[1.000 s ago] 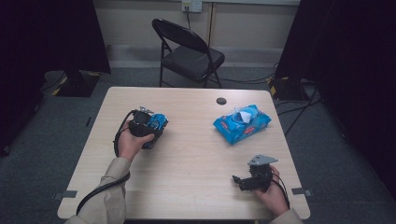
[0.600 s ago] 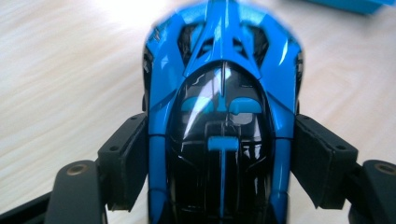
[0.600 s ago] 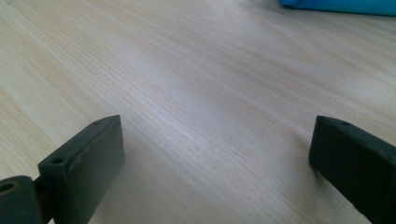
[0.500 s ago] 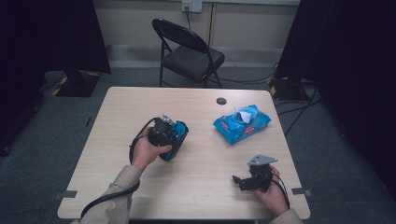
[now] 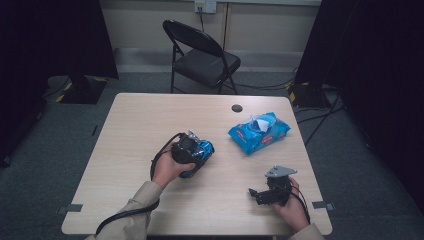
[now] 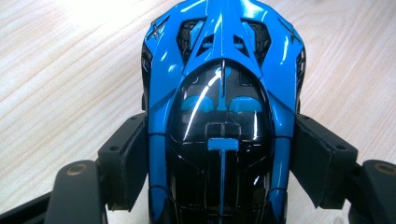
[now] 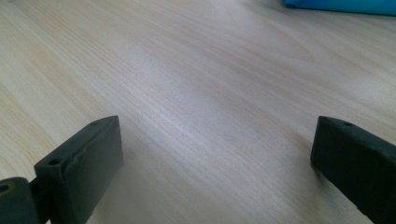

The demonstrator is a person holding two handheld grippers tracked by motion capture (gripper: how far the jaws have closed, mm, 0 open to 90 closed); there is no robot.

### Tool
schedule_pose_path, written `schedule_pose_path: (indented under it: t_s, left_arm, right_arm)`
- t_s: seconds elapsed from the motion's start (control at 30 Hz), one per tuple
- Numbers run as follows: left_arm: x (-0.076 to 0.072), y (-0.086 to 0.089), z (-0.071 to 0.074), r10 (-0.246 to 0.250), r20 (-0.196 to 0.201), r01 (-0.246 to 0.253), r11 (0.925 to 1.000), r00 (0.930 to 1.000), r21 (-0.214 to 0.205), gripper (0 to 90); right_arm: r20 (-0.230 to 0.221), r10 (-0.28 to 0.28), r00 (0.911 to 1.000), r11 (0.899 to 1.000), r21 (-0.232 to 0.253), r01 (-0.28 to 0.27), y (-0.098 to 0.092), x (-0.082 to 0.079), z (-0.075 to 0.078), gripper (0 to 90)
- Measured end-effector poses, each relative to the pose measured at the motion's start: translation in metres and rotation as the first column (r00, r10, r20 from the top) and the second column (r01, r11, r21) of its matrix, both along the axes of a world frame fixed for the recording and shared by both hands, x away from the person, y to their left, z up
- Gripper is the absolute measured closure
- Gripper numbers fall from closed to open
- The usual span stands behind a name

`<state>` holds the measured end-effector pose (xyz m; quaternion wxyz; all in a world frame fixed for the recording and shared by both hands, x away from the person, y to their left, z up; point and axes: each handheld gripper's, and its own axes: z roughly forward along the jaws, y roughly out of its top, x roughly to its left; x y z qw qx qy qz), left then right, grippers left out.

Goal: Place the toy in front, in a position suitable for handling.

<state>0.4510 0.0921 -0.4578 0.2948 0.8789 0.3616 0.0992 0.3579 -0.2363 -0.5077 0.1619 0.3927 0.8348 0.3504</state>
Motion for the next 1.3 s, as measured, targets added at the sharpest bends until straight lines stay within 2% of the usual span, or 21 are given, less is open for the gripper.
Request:
schedule_pose_path:
  t_s: [0.27,0.53,0.73,0.87,0.97,1.0,1.03,1.23,1.27,1.3]
  left_arm:
    - [0.001,-0.001,-0.008,0.005,0.012,-0.005,1.0,0.9999,0.002,26.9]
    - [0.002,-0.003,-0.013,0.015,0.008,-0.015,0.9999,0.9999,-0.002,26.7]
    - [0.0,-0.005,-0.025,-0.004,-0.004,0.005,0.9994,1.0,0.033,26.3]
    - [-0.001,-0.005,-0.026,-0.004,0.01,0.004,0.9996,0.9999,0.029,26.1]
    - [-0.001,-0.003,-0.026,-0.003,0.013,0.003,1.0,0.9999,0.008,24.9]
    - [-0.001,-0.002,-0.025,-0.005,0.021,0.004,0.9999,0.9998,0.014,23.5]
    - [-0.002,-0.001,-0.024,-0.003,0.029,0.003,1.0,0.9996,0.003,21.5]
    - [-0.007,0.008,-0.019,0.014,0.024,-0.013,0.9991,0.9996,-0.039,17.8]
    - [-0.008,0.011,-0.018,0.021,0.042,-0.019,0.9991,0.9989,-0.039,17.9]
    - [-0.009,0.014,-0.017,0.024,0.042,-0.022,0.9985,0.9988,-0.051,17.2]
  right_arm:
    - [0.0,0.0,1.0,1.0,0.0,0.0,0.0,0.0,0.0,1.7]
    - [0.0,0.0,1.0,1.0,0.0,0.0,0.0,0.0,0.0,1.7]
    - [0.0,0.0,1.0,1.0,0.0,0.0,0.0,0.0,0.0,1.7]
    - [0.0,0.001,1.0,1.0,0.0,-0.001,0.0,0.0,0.0,1.6]
    - [0.0,0.001,1.0,1.0,0.0,-0.001,0.0,0.0,0.0,1.6]
    - [0.0,0.001,1.0,1.0,0.0,-0.001,0.0,0.0,0.0,1.6]
    - [0.0,0.001,1.0,1.0,0.0,-0.001,0.0,0.0,0.0,1.6]
    - [0.0,0.001,1.0,1.0,0.0,-0.001,0.0,0.0,0.0,1.6]
    - [0.0,0.001,1.0,1.0,0.0,-0.001,0.0,0.0,0.0,1.6]
    - [0.0,0.001,1.0,1.0,0.0,-0.001,0.0,0.0,0.0,1.6]
